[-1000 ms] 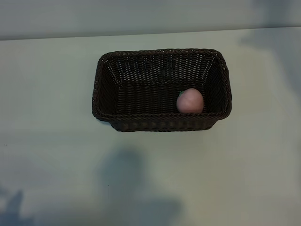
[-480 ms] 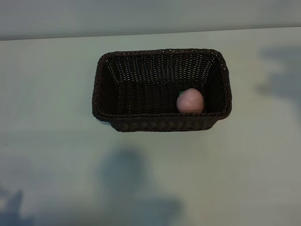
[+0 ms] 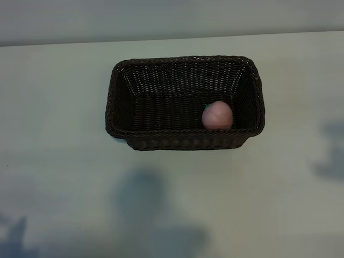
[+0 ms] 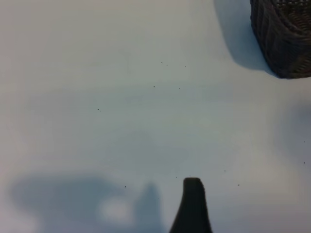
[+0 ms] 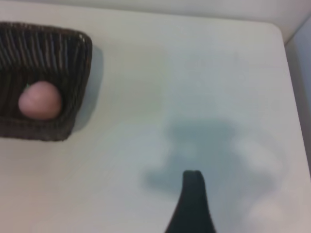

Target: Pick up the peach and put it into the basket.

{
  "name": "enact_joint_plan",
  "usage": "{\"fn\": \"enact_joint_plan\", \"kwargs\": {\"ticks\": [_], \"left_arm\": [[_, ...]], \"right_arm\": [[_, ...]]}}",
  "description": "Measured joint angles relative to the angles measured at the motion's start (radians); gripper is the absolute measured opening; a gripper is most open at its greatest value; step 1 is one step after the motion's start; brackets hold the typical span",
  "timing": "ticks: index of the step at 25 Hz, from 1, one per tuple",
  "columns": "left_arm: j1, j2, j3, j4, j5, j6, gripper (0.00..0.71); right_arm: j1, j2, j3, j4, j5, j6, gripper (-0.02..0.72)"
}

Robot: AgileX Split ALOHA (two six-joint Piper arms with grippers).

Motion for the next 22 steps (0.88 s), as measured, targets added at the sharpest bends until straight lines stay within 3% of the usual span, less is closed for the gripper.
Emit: {"fn": "enact_joint_plan", "kwargs": {"ticks": [22], "left_arm": [[0.000,0.000,0.000,0.000,0.000,0.001,0.592]], "right_arm": [[0.000,-0.282,0.476,0.000,-0.007,0.014,0.556]]}}
